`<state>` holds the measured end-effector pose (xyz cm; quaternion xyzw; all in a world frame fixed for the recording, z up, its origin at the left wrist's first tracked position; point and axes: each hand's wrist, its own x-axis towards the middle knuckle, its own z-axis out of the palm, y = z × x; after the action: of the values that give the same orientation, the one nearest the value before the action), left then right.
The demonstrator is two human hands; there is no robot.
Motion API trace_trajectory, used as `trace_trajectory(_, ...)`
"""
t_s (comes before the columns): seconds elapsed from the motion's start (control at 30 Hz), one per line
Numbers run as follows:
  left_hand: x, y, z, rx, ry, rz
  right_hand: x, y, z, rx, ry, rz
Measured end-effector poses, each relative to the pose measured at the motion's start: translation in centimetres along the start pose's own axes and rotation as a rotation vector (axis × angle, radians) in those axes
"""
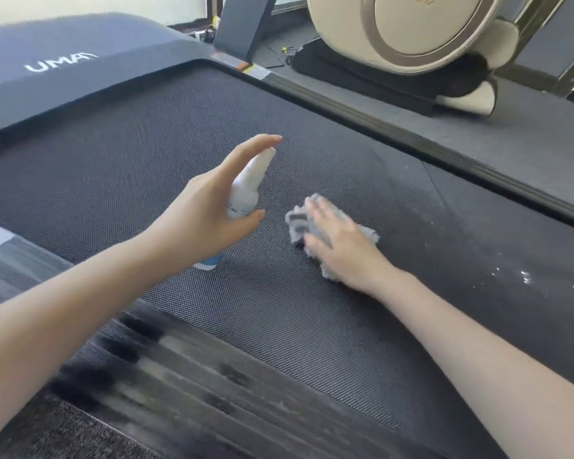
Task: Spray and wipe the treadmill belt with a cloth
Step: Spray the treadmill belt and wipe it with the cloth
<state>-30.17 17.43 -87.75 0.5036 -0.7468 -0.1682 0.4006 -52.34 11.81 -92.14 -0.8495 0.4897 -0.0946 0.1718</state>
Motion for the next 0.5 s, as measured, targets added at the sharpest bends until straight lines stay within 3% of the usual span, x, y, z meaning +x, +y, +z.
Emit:
trace_trajectory(0.1,-0.2,-0.6,0.2,-0.039,0.024,0.003,-2.4,-0.3,0.9,0.001,-0.019,-0.189)
trace_trajectory(0.17,-0.2,-0.9,0.2,-0.056,0.035,0.002,-3.5,0.5,0.5,0.023,-0.007,-0.168)
trace_trajectory(0.23,-0.5,-1.0,0.1,-0.046,0.049,0.002,-4.0,3.0,-0.2,0.005,0.008,-0.046)
trace_trajectory(0.37,-1.2,-0.8,0.0,-0.035,0.08,-0.059,-3.9,9.8,-2.8,0.006,0.13,0.397)
trace_trajectory(0.5,-1.0,-0.5,0.1,-0.026,0.063,-0.048,-1.5,10.0,-3.7,-0.022,0.187,0.554)
